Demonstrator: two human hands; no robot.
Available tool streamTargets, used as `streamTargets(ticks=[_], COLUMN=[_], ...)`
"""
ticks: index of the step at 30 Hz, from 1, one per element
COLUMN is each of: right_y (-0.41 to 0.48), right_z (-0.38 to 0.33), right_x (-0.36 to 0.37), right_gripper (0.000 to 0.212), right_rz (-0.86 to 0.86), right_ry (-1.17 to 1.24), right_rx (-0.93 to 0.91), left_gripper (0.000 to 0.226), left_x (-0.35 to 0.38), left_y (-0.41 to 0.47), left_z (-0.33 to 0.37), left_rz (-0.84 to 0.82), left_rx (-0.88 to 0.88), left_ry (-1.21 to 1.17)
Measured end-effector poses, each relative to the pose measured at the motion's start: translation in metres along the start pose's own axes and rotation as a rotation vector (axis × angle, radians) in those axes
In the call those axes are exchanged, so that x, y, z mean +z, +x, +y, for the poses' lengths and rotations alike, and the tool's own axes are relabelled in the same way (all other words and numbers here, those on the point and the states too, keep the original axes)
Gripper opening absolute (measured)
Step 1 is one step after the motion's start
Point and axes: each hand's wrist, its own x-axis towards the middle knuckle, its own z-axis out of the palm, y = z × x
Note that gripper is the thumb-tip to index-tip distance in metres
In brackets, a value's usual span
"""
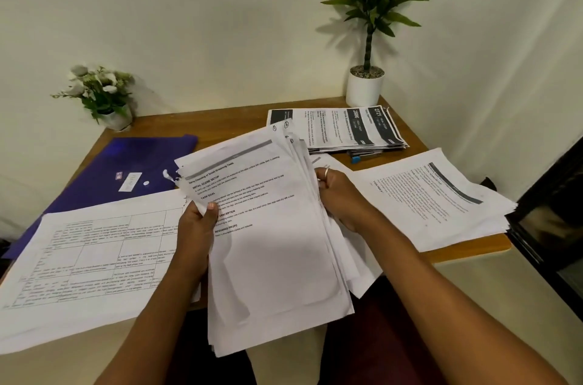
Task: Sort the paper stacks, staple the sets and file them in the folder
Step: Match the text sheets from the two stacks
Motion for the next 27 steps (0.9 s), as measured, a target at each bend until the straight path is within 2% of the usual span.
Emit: streamTargets(ticks=[3,5,6,8,10,11,13,15,18,22,25,27], right_y=[-0.002,-0.004,-0.005,0.002,0.015,0.021,0.029,0.034,0.041,0.052,0.056,0.056], right_z=[0.005,0.008,0.006,0.011,0.021,0.026,0.034,0.037,0.032,0.022,0.021,0.024], right_x=[-0.001,-0.005,-0.008,-0.017,-0.03,-0.036,-0.044,-0.048,-0.05,-0.052,-0.055,-0.058], right_gripper=[0.025,0.018,0.017,0.038,0.043,0.039,0.043,0.059,0.064,0.066,0.057,0.05], right_rz=[-0.018,-0.013,0.034,0.255,0.469,0.489,0.375,0.288,0.256,0.244,0.357,0.422], right_ry=[-0.023,-0.016,-0.023,-0.154,-0.422,-0.588,-0.862,-0.962,-0.968,-0.904,-0.922,-0.851], right_rx=[0.025,0.036,0.036,-0.005,-0.046,-0.019,0.069,0.07,0.014,0.052,0.024,-0.035], left_gripper=[0.025,0.021,0.019,0.019,0.019,0.02,0.023,0.027,0.029,0.029,0.032,0.03], left_x=[-0.002,-0.001,0.0,0.001,0.001,0.001,0.001,0.001,0.001,0.0,0.0,0.001], left_y=[-0.002,-0.003,-0.004,-0.005,-0.004,-0.004,-0.004,-0.004,-0.004,-0.004,-0.004,-0.004], left_z=[0.001,0.002,0.002,0.003,0.003,0.003,0.002,0.002,0.002,0.002,0.002,0.003], left_rz=[0.005,0.011,0.014,0.022,0.026,0.026,0.02,0.02,0.022,0.02,0.023,0.027], left_rx=[0.027,0.043,0.047,0.048,0.038,0.032,0.025,0.024,0.023,0.025,0.026,0.025], left_ry=[0.038,0.061,0.067,0.074,0.084,0.083,0.077,0.08,0.076,0.077,0.072,0.079])
